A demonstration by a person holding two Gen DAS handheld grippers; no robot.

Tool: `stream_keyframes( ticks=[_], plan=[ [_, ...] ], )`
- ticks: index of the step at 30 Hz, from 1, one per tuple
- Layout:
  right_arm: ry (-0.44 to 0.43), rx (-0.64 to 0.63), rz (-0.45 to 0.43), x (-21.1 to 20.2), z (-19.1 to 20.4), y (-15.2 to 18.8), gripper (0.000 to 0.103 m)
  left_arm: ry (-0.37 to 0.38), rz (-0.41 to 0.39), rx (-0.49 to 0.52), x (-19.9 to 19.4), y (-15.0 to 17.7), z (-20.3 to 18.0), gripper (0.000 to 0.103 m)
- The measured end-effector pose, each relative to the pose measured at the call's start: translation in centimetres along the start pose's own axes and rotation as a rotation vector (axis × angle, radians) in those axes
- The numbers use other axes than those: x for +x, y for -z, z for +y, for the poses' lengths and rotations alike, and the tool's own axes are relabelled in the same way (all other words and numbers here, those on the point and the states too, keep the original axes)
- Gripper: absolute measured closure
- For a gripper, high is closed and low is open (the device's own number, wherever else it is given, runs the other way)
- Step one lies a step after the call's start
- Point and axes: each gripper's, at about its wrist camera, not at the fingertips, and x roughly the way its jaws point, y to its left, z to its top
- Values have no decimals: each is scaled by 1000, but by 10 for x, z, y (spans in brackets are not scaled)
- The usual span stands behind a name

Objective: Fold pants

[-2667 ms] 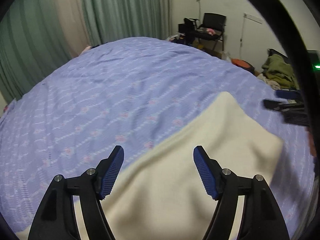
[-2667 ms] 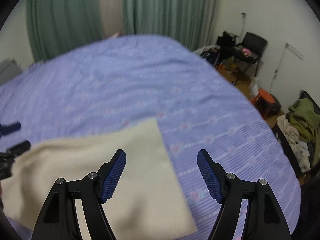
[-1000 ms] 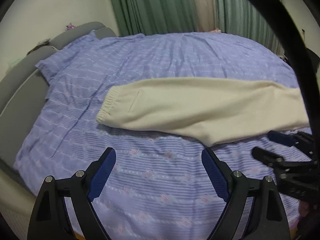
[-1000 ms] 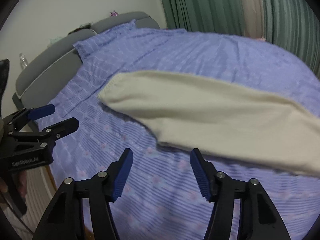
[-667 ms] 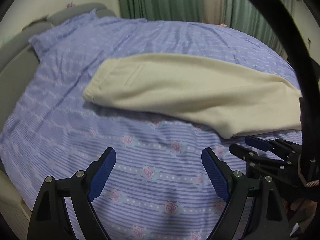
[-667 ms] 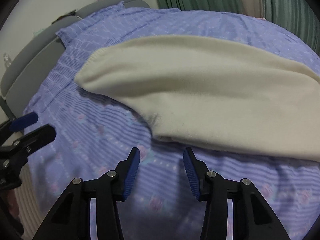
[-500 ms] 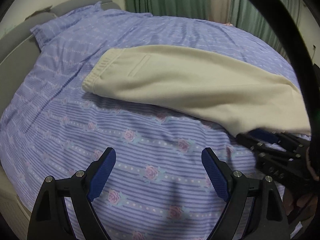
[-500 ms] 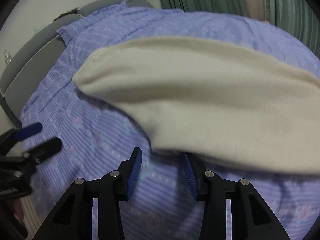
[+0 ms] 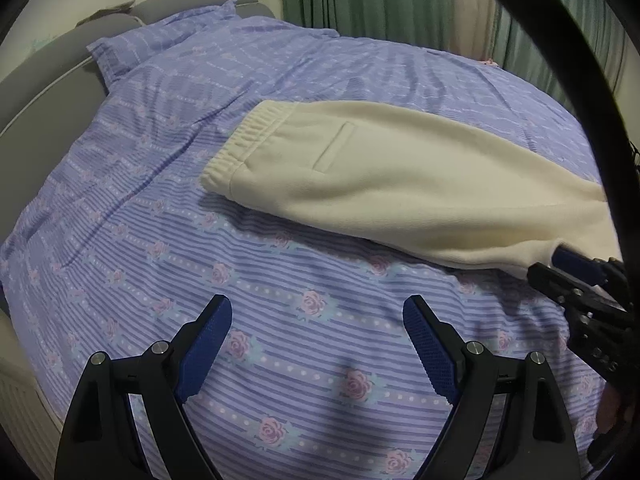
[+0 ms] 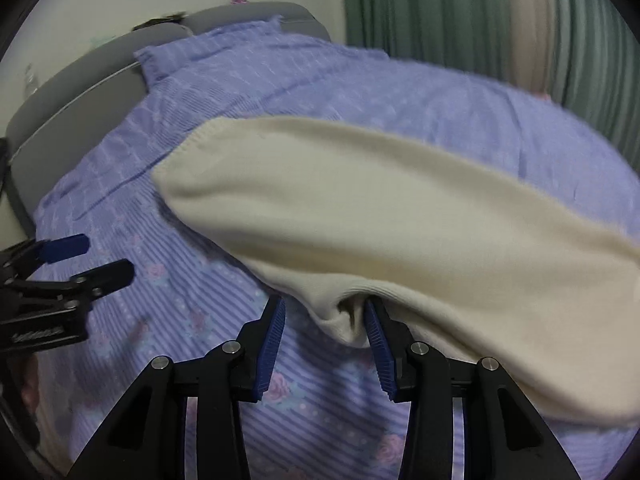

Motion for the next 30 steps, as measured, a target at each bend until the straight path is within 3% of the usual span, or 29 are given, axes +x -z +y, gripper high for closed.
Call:
stream_keyframes(
  ticks=[3, 6, 11, 17, 18, 19, 20, 21, 24, 30],
  plan=[
    [-57, 3, 79, 4, -1, -2, 60, 4, 9, -8, 1, -1, 0, 15],
    [-80, 8, 78, 2, 0, -1, 60, 13, -1, -11, -1, -3, -1, 15],
    [-118, 87, 155, 23, -11, 9, 60, 16, -7, -15, 0, -8, 0, 15],
    [-41, 61, 167, 54, -13, 11, 61, 6, -9, -37, 8, -11, 13, 15],
    [-31, 56, 164, 57, -10, 10, 63, -4, -7, -55, 10, -13, 19, 15],
    [-12, 43, 164, 54, -6, 11, 84, -6, -6, -68, 11, -15, 23, 15],
    [-27, 41, 175, 48, 0, 12, 90, -2, -5, -101, 13, -18, 33, 15],
    [-46, 59, 173, 39, 6, 15, 90, 0, -7, -127, 13, -20, 39, 15],
    [53, -33, 150, 14, 33, 26, 91, 3, -5, -202, 17, -26, 61, 15],
    [39, 97, 234, 34, 16, 23, 91, 42, -44, -283, 40, -54, 99, 14]
  ],
)
